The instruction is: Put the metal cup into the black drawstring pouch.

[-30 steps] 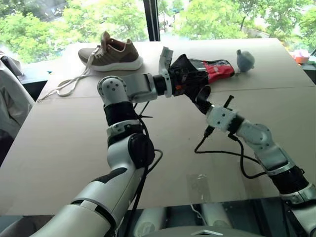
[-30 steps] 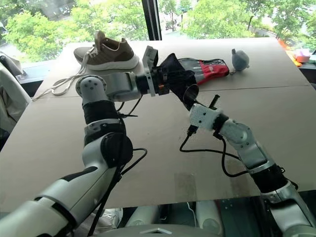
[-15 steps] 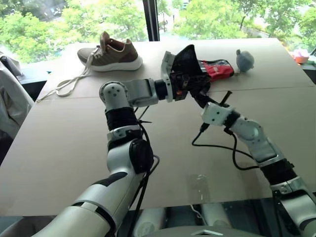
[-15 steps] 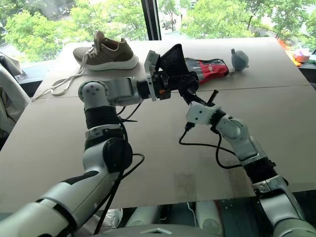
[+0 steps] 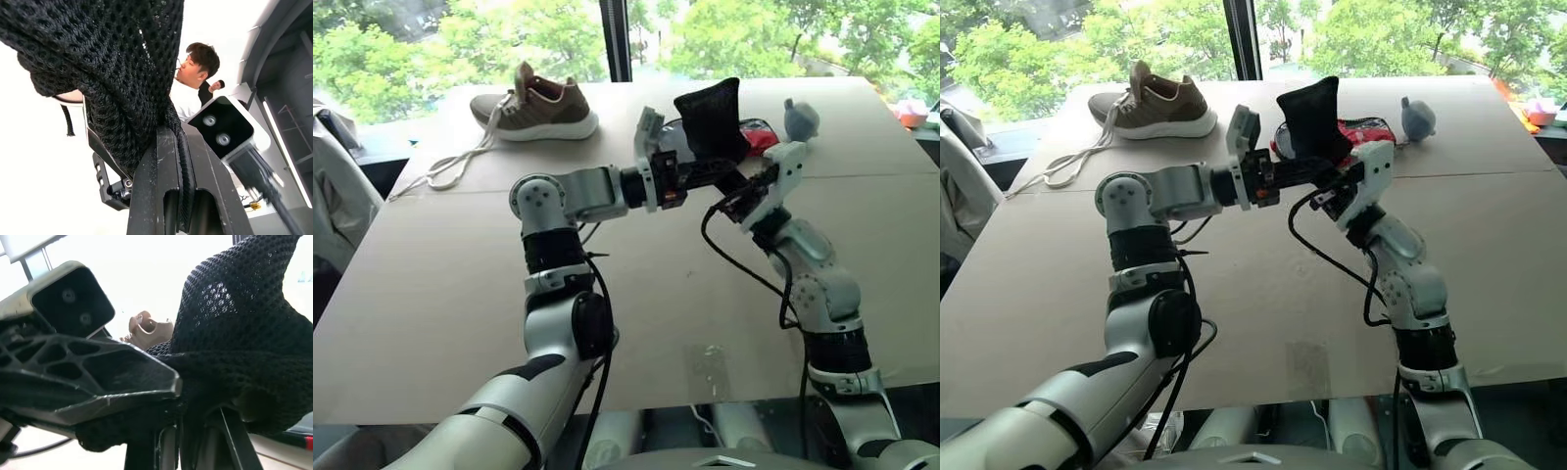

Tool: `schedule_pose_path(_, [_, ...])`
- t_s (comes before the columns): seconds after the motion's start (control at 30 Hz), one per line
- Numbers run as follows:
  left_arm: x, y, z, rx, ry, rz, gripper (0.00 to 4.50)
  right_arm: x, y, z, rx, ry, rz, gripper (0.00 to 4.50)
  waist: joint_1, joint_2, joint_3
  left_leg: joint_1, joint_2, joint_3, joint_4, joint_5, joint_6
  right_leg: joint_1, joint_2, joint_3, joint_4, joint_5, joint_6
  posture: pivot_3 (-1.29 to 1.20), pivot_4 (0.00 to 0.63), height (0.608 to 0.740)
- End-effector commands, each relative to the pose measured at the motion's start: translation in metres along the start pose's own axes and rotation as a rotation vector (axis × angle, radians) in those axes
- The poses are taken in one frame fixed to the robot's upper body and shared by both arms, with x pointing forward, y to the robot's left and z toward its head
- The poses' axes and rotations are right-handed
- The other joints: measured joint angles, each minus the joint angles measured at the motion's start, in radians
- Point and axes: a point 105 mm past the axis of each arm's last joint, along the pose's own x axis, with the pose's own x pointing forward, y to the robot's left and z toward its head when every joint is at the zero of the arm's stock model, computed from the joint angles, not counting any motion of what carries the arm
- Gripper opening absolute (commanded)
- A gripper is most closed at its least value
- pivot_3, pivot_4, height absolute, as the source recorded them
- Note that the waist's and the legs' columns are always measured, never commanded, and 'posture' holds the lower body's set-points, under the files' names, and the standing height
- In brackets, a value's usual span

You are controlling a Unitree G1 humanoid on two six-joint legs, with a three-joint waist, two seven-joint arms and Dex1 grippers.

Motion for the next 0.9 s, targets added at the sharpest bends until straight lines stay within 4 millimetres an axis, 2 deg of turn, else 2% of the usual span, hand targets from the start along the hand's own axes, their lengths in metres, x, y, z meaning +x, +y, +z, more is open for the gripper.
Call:
schedule_pose_path(0.03, [-0.005, 0.004, 0.001, -0.012, -0.001, 0.026, 0.0, -0.007, -0.014, 0.044, 0.04, -0.133, -0.086, 0.03, 0.0, 0.0, 0.0, 0.0, 0.0, 0.0, 0.0, 0.0, 0.0, 0.0, 0.0, 0.0, 0.0, 0.0, 0.0, 0.0, 0.15, 0.74])
schedule_pose_path(0.07, [-0.005, 0.003, 0.002, -0.011, -0.006, 0.023, 0.0, -0.007, -0.015, 0.041, 0.026, -0.103, -0.095, 0.03, 0.0, 0.0, 0.0, 0.0, 0.0, 0.0, 0.0, 0.0, 0.0, 0.0, 0.0, 0.0, 0.0, 0.0, 0.0, 0.0, 0.15, 0.74])
schedule_pose_path(0.13, [-0.004, -0.001, 0.006, -0.006, -0.016, 0.008, 0.0, -0.006, -0.013, 0.027, -0.148, -0.004, -0.069, 0.03, 0.001, 0.0, 0.0, 0.0, 0.0, 0.0, 0.0, 0.0, 0.0, 0.0, 0.0, 0.0, 0.0, 0.0, 0.0, 0.0, 0.15, 0.74])
schedule_pose_path(0.23, [-0.002, -0.006, 0.011, 0.003, -0.029, 0.003, 0.0, -0.011, -0.012, 0.005, -0.418, 0.157, -0.005, 0.85, 0.002, 0.0, 0.0, 0.0, 0.0, 0.0, 0.0, 0.0, 0.0, 0.0, 0.0, 0.0, 0.0, 0.0, 0.0, 0.0, 0.15, 0.74])
schedule_pose_path(0.3, [-0.002, -0.005, 0.014, 0.003, -0.041, 0.017, 0.0, -0.015, -0.008, -0.004, -0.62, 0.226, 0.069, 1.83, 0.001, 0.0, 0.0, 0.0, 0.0, 0.001, 0.0, 0.0, 0.0, 0.0, 0.0, 0.0, 0.0, 0.0, 0.0, 0.0, 0.15, 0.74])
schedule_pose_path(0.33, [-0.003, -0.003, 0.015, 0.001, -0.047, 0.025, 0.0, -0.017, -0.006, -0.008, -0.68, 0.251, 0.1, 2.4, -0.001, 0.0, 0.0, 0.0, 0.0, 0.001, 0.0, 0.0, 0.0, 0.0, 0.0, -0.001, 0.0, 0.0, 0.0, 0.0, 0.15, 0.74])
schedule_pose_path(0.43, [-0.005, 0.006, 0.021, -0.007, -0.08, 0.077, 0.0, -0.024, -0.002, -0.017, -0.777, 0.316, 0.192, 3.64, -0.003, 0.0, 0.0, 0.0, 0.0, 0.001, -0.001, 0.0, 0.0, -0.001, 0.001, 0.001, 0.0, 0.0, 0.0, 0.0, 0.15, 0.74])
schedule_pose_path(0.57, [-0.009, 0.012, 0.038, -0.019, -0.154, 0.115, 0.0, -0.032, 0.003, -0.019, -0.822, 0.359, 0.261, 3.64, 0.002, 0.0, 0.0, 0.0, 0.0, 0.001, 0.0, 0.0, 0.0, -0.001, 0.001, 0.001, 0.0, 0.0, 0.0, 0.0, 0.15, 0.74])
schedule_pose_path(0.7, [-0.01, 0.013, 0.046, -0.017, -0.182, 0.125, 0.0, -0.043, 0.018, -0.021, -0.794, 0.394, 0.356, 3.64, 0.006, 0.0, 0.0, 0.0, 0.0, 0.001, 0.0, 0.0, 0.0, -0.001, 0.0, 0.0, 0.0, 0.0, 0.0, 0.0, 0.15, 0.74])
schedule_pose_path(0.8, [-0.013, 0.016, 0.047, -0.024, -0.193, 0.135, 0.0, -0.048, 0.025, -0.015, -0.781, 0.392, 0.387, 3.64, 0.006, 0.0, 0.0, -0.001, 0.0, 0.001, 0.0, 0.0, 0.0, -0.001, 0.0, 0.0, -0.002, 0.0, 0.0, 0.0, 0.15, 0.74])
schedule_pose_path(0.9, [-0.014, 0.017, 0.048, -0.028, -0.2, 0.134, 0.0, -0.051, 0.021, -0.003, -0.745, 0.37, 0.335, 3.64, 0.006, 0.0, 0.0, -0.001, 0.0, 0.001, 0.0, 0.0, 0.0, -0.001, 0.0, 0.0, -0.001, 0.0, 0.0, 0.0, 0.15, 0.74])
